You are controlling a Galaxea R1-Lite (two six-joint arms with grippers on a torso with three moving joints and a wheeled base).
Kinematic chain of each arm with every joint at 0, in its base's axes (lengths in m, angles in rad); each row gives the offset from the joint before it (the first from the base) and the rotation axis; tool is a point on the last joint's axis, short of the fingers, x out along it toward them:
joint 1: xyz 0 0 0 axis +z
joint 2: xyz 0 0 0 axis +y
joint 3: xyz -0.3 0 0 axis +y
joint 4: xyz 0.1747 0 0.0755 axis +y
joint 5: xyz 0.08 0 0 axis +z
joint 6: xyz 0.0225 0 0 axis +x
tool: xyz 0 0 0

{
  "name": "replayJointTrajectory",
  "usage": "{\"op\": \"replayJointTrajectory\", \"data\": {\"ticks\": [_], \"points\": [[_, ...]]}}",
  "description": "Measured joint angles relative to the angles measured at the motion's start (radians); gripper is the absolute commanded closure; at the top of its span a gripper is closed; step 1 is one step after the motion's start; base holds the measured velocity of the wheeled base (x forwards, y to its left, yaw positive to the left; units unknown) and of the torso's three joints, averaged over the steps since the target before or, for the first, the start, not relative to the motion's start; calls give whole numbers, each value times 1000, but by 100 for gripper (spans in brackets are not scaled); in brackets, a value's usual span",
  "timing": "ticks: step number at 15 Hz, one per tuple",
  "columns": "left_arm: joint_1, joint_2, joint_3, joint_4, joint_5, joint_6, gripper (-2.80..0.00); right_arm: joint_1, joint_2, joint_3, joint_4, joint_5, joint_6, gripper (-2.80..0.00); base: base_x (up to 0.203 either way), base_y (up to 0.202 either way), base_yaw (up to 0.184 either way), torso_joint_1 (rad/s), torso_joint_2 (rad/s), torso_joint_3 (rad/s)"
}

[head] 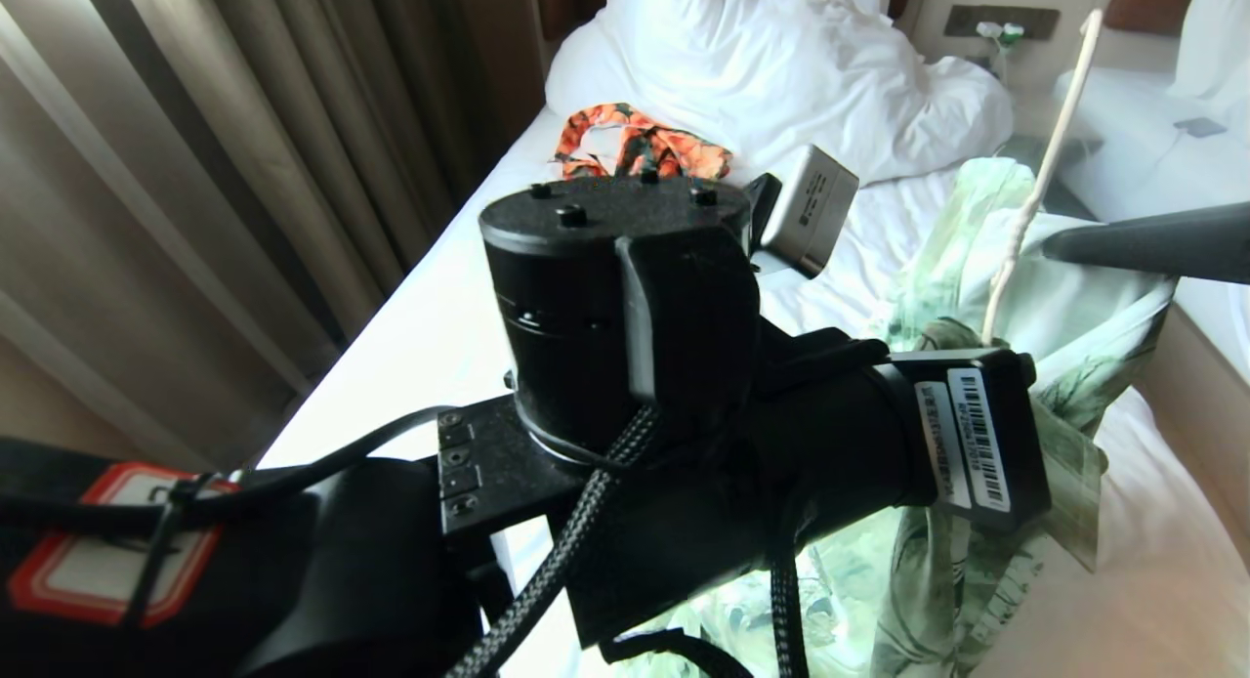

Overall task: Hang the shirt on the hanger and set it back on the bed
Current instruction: Hook the other side of the shirt onto the hanger

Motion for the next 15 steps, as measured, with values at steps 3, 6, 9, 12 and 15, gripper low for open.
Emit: {"op": "replayJointTrajectory", "data": {"ticks": [3, 6, 9, 12, 15], "points": [[-6, -4, -29, 2, 0, 2, 0, 2, -4, -2, 1, -4, 0, -280, 0, 0, 0, 0, 0, 0], [-9, -11, -36, 0, 0, 3, 0, 2, -10, -4, 6, -7, 0, -280, 0, 0, 0, 0, 0, 0], [-9, -16, -37, -1, 0, 3, 0, 2, -18, -6, 7, -9, 2, -280, 0, 0, 0, 0, 0, 0], [-10, -19, -36, -1, -1, 4, 0, -14, -26, -42, 4, -10, 21, -280, 0, 0, 0, 0, 0, 0], [-14, -19, -34, 2, 0, 5, 0, -30, -24, -106, 32, -10, 43, 0, 0, 0, 0, 0, 0, 0]]}}
